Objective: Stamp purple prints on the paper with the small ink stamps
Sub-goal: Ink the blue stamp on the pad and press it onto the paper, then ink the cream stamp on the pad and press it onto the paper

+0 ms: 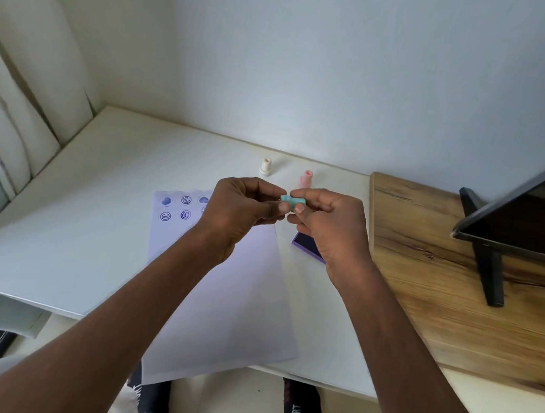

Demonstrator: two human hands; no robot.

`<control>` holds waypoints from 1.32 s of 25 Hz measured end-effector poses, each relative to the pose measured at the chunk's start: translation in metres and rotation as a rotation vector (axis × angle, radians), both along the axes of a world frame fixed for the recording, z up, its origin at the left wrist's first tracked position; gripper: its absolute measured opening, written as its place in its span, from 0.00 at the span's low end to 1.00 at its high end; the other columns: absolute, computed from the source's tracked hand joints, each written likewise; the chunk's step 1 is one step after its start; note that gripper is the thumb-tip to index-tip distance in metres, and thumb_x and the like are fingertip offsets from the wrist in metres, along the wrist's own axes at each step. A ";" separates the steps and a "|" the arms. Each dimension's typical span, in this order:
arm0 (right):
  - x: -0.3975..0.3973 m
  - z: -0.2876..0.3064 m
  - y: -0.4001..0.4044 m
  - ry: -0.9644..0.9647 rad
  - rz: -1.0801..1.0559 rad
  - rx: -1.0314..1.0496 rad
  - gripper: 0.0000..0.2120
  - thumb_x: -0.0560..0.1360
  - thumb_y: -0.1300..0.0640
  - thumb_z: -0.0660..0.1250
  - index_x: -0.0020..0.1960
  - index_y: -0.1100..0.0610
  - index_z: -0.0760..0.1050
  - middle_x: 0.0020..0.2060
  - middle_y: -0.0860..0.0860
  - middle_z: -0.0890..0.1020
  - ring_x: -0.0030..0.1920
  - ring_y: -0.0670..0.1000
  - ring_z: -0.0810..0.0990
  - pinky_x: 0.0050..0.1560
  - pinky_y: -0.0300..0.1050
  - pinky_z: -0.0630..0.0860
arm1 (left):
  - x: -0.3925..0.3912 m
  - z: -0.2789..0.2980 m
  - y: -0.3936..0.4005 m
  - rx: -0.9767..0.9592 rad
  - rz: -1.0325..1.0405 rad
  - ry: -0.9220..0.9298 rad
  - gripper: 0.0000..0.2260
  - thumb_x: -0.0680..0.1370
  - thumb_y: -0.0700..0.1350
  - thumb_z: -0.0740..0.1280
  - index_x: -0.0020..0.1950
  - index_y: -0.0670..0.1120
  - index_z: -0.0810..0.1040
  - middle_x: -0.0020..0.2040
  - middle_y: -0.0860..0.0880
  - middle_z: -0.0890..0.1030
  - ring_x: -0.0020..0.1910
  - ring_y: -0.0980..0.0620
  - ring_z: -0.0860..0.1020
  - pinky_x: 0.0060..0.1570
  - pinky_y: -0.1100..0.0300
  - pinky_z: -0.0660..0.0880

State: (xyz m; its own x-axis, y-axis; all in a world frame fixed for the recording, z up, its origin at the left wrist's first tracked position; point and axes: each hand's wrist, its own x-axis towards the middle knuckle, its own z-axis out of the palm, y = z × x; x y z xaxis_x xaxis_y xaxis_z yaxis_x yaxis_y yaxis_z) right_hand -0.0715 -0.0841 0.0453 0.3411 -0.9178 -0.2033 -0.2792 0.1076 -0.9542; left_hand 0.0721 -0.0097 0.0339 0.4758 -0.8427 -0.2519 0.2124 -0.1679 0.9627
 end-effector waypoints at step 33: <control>0.165 -0.042 -0.011 0.614 0.292 -0.800 0.23 0.76 0.62 0.69 0.69 0.46 0.77 0.60 0.50 0.79 0.58 0.58 0.81 0.50 0.50 0.75 | 0.064 -0.003 0.043 0.811 -0.223 -1.223 0.22 0.76 0.48 0.74 0.66 0.44 0.73 0.65 0.43 0.70 0.65 0.41 0.69 0.51 0.54 0.65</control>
